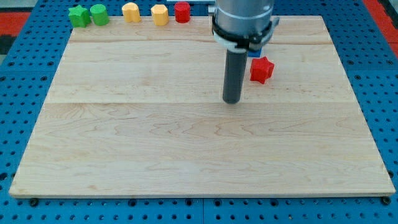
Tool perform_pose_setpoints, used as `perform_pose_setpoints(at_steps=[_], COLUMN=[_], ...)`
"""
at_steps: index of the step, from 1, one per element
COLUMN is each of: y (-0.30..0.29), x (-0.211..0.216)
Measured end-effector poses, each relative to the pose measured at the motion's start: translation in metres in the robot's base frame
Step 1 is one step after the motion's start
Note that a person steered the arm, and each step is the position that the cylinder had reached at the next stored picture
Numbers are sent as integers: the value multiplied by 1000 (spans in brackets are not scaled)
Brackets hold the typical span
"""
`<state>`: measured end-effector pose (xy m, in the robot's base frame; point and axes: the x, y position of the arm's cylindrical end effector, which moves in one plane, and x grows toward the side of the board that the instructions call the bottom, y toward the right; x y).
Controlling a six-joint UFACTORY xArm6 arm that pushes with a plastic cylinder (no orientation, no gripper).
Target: Point your arm close to blue blocks
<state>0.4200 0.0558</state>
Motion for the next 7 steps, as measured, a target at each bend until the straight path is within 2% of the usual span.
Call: perform_pose_setpoints(at_steps=[3, 5, 7], y=[7, 43, 33], x=[-108, -132, -149])
